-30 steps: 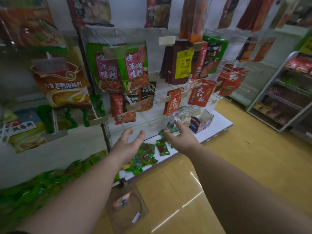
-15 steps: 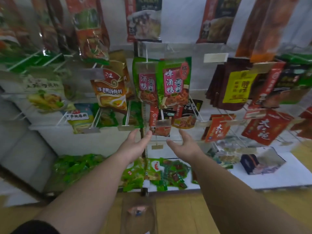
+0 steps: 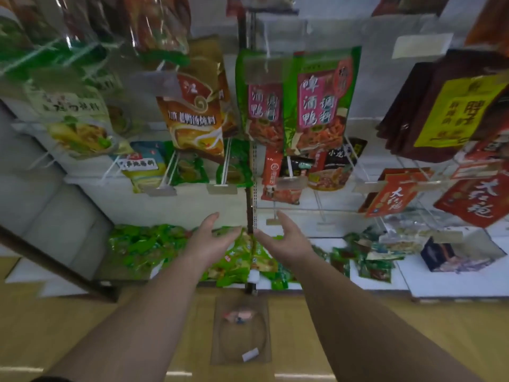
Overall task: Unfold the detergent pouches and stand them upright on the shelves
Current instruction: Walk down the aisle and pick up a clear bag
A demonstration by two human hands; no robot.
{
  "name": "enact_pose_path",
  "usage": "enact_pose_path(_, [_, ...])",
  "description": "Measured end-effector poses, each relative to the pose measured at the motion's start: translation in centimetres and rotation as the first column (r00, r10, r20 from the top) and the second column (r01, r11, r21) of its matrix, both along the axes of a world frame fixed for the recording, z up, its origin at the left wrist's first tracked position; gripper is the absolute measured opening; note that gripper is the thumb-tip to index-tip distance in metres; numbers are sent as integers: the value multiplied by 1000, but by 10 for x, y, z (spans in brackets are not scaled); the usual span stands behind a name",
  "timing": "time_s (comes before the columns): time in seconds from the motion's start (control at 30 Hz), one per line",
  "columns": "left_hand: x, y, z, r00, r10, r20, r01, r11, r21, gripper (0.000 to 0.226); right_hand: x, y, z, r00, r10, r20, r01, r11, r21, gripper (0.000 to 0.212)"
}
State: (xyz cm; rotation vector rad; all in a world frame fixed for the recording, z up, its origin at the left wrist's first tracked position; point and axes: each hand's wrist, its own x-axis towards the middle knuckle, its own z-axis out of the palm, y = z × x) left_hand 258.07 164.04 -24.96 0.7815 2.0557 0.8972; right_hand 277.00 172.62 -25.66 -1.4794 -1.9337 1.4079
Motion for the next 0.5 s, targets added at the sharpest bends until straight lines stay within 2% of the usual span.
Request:
enact_pose_path(0.07, [-10, -3, -30, 1000, 3, 17, -3, 1000, -21, 92, -7, -3, -31, 1000, 15, 26, -15, 1000, -5, 103])
enact_pose_path(0.2, [-21, -12, -96, 998, 31, 52, -28, 998, -59, 76, -13, -13, -100, 992, 10, 124, -5, 999, -41, 109])
enact_pose_path(0.5, [-7, -35, -280, 978, 95, 186, -53, 974, -220, 82, -27, -25, -275, 978, -6, 207, 39, 987, -157, 100])
